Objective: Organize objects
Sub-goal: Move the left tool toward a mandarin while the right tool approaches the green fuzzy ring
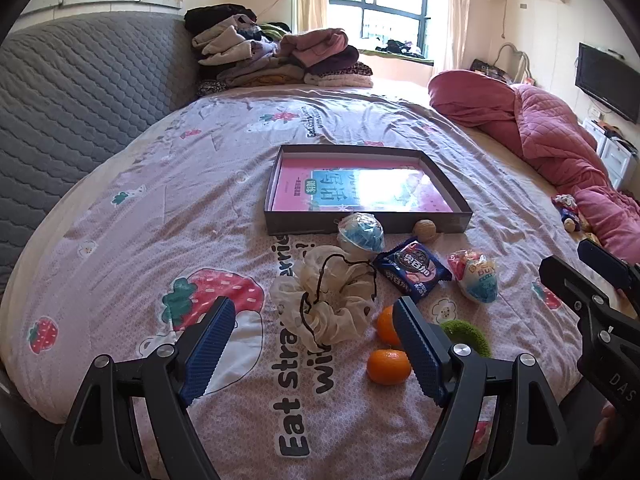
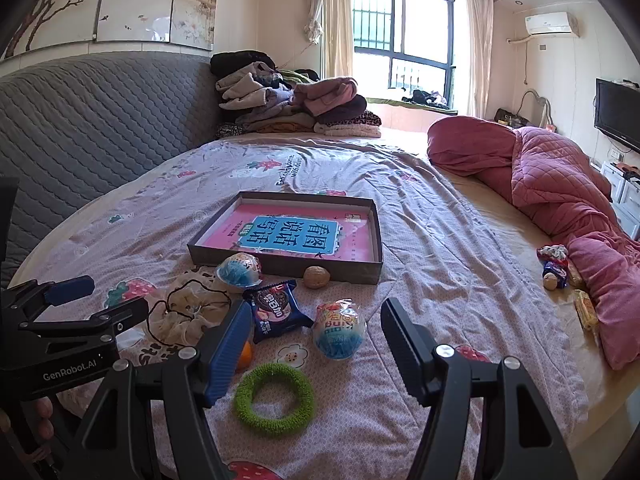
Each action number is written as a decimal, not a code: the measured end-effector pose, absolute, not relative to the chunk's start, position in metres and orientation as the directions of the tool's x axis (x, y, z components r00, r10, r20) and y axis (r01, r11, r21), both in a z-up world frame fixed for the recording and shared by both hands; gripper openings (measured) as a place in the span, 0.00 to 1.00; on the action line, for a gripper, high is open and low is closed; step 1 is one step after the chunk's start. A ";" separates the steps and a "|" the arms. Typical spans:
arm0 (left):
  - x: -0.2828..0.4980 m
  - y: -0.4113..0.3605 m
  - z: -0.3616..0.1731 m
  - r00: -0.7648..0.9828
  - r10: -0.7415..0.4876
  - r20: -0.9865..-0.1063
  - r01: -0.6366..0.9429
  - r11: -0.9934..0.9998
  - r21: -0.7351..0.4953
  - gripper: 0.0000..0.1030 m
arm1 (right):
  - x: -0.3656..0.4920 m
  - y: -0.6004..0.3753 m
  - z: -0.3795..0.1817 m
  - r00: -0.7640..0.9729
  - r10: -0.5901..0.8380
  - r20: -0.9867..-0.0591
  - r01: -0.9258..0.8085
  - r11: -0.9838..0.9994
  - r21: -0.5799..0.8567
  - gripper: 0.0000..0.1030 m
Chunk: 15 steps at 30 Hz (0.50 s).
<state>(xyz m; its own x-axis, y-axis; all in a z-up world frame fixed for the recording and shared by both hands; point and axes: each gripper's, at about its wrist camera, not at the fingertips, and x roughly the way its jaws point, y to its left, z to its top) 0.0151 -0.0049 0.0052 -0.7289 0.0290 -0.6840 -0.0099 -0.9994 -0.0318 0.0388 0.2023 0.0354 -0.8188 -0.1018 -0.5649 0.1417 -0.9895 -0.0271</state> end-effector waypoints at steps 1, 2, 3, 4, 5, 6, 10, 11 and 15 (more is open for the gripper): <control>0.016 -0.005 0.007 -0.732 0.030 -0.681 -0.009 -0.999 -0.034 0.79 | 0.040 0.202 0.037 -0.821 -0.103 -0.561 0.141 -0.990 -0.025 0.65; 0.018 -0.005 0.008 -0.733 0.033 -0.679 -0.012 -0.999 -0.035 0.79 | 0.041 0.202 0.039 -0.824 -0.102 -0.557 0.140 -0.990 -0.026 0.65; 0.019 -0.004 0.010 -0.734 0.035 -0.679 -0.015 -0.999 -0.035 0.79 | 0.041 0.202 0.041 -0.826 -0.102 -0.554 0.141 -0.990 -0.028 0.65; 0.019 -0.004 0.012 -0.735 0.035 -0.678 -0.015 -0.999 -0.035 0.79 | 0.042 0.202 0.042 -0.827 -0.102 -0.553 0.141 -0.990 -0.029 0.65; 0.021 -0.003 0.013 -0.736 0.037 -0.676 -0.018 -0.999 -0.035 0.79 | 0.043 0.203 0.044 -0.829 -0.101 -0.550 0.139 -0.990 -0.028 0.65; 0.022 -0.002 0.014 -0.738 0.037 -0.673 -0.020 -0.999 -0.033 0.79 | 0.044 0.203 0.046 -0.832 -0.104 -0.545 0.140 -0.990 -0.024 0.65; 0.026 0.000 0.018 -0.737 0.042 -0.674 -0.029 -0.999 -0.031 0.79 | 0.048 0.204 0.048 -0.833 -0.107 -0.543 0.142 -0.990 -0.022 0.65; 0.027 0.001 0.019 -0.737 0.043 -0.675 -0.032 -0.999 -0.030 0.79 | 0.048 0.205 0.048 -0.832 -0.106 -0.544 0.141 -0.990 -0.022 0.65; 0.031 0.003 0.019 -0.731 0.036 -0.681 -0.032 -0.999 -0.018 0.79 | 0.050 0.206 0.049 -0.830 -0.111 -0.546 0.143 -0.990 -0.016 0.65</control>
<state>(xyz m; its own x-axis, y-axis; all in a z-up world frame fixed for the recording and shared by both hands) 0.0307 0.0026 0.0190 -0.7314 0.0360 -0.6810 -0.0321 -0.9993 -0.0183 0.0501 0.2059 0.0487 -0.8302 -0.1109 -0.5464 0.1431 -0.9896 -0.0165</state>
